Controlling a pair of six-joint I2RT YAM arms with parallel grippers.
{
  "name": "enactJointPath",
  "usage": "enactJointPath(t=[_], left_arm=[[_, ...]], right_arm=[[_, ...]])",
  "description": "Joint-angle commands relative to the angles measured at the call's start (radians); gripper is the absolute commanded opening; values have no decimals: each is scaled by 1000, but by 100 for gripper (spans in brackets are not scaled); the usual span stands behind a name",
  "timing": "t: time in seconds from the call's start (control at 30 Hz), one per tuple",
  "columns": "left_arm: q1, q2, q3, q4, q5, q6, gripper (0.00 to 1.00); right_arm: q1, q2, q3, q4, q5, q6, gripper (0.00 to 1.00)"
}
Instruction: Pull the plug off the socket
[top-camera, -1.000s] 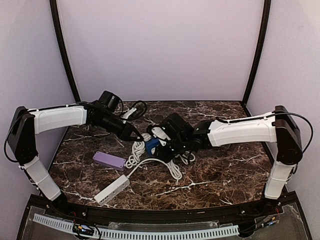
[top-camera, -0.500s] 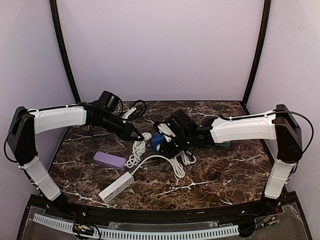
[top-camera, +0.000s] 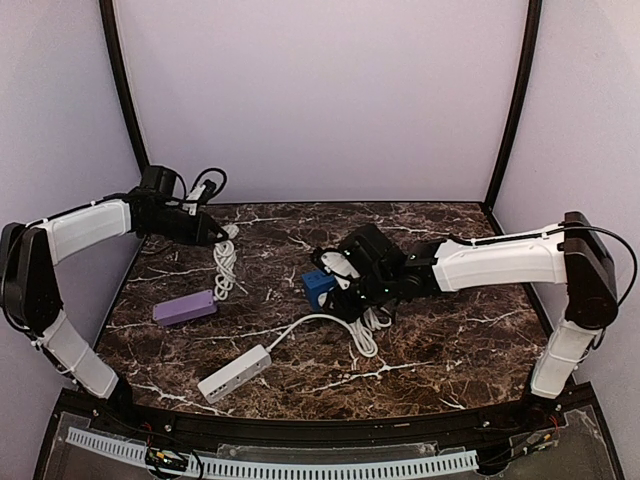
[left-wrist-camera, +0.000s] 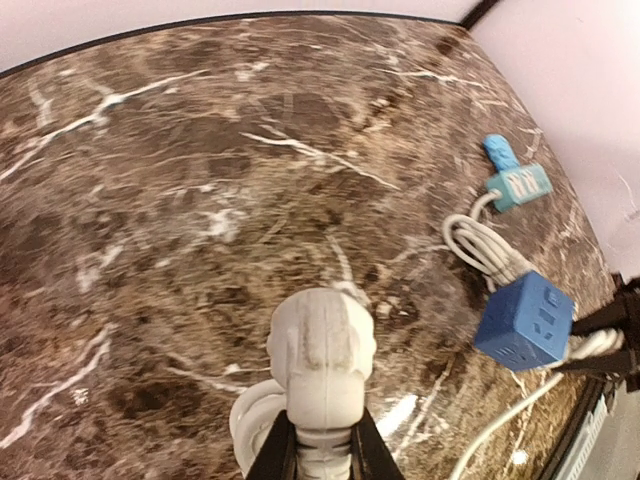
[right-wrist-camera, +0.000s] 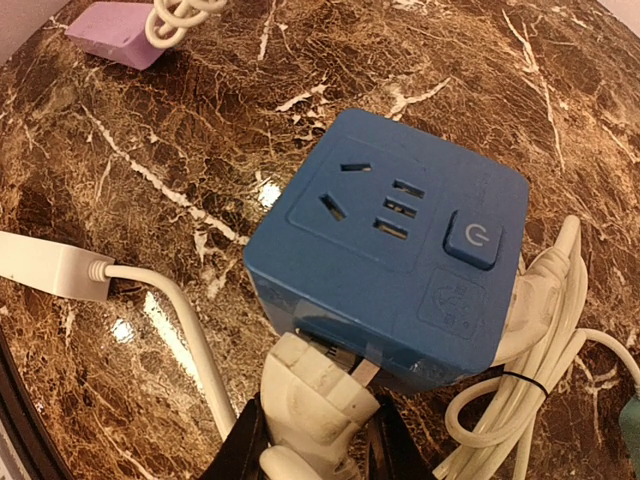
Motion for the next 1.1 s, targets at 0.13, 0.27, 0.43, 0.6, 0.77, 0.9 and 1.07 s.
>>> enactJointPath(t=[0.13,0.27,0.43,0.6,0.77,0.9,1.07], left_arm=[[135,92,-5,-38,-176,-75,1],[157,151,21,-75,-234,-63,1],[160,188,41,-110,-300,-46,12],[159,186,44,-107,-312,-55,45],[159,173,44,-103,-299,-64,70],[159,121,30,-76,-296,-73,86],[137,-44,-65,65,-163,-178,95]], right_arm=[[19,-42,-12,74,29,22,0],[23,-42,-19,87,36,15,0],[25,-39,-26,106,36,13,0],[26,-36,-25,116,36,13,0],[26,-37,-23,117,46,19,0],[27,-46,-28,133,56,26,0],[31,-86,-43,201,65,29,0]])
